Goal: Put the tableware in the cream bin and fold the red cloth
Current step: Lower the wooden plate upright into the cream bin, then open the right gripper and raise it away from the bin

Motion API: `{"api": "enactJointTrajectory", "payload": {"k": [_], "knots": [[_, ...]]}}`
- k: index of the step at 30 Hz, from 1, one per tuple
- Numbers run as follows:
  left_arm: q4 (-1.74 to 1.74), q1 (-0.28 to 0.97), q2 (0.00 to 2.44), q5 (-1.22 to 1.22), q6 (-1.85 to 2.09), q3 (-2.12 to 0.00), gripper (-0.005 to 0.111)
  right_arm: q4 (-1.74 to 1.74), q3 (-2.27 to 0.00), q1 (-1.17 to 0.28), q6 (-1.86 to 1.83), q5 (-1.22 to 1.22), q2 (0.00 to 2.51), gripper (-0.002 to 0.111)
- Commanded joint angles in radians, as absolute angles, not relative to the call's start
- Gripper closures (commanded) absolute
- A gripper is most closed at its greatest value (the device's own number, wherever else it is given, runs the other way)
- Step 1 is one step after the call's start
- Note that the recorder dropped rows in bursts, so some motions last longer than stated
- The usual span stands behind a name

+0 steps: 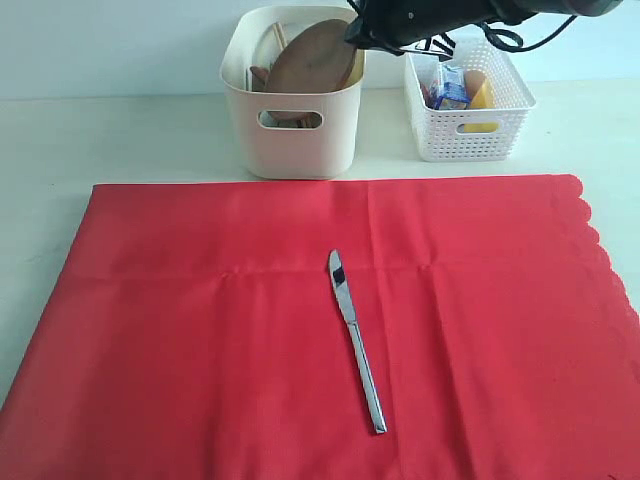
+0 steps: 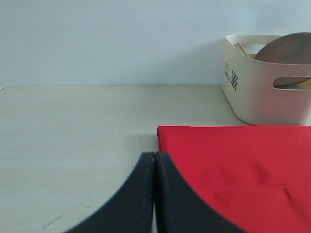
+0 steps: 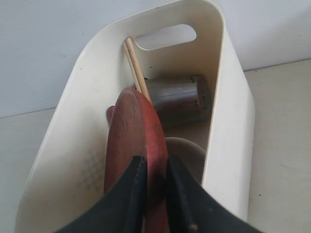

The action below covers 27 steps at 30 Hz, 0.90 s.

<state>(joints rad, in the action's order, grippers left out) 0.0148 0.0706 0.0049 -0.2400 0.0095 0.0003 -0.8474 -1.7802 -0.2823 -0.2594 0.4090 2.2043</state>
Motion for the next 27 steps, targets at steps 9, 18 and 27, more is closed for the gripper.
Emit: {"api": "enactJointTrajectory", "payload": {"k": [9, 18, 27], "knots": [[0.014, 0.069, 0.000, -0.238, 0.011, 0.000, 0.106, -0.777, -1.794, -0.277, -0.267, 0.386, 2.190, 0.093], [0.014, 0.069, 0.000, -0.238, 0.011, 0.000, 0.106, -0.590, -1.794, -0.277, -0.238, 0.398, 2.190, 0.085], [0.014, 0.069, 0.000, -0.238, 0.011, 0.000, 0.106, -0.540, -1.794, -0.277, -0.174, 0.411, 2.183, 0.043]]}}
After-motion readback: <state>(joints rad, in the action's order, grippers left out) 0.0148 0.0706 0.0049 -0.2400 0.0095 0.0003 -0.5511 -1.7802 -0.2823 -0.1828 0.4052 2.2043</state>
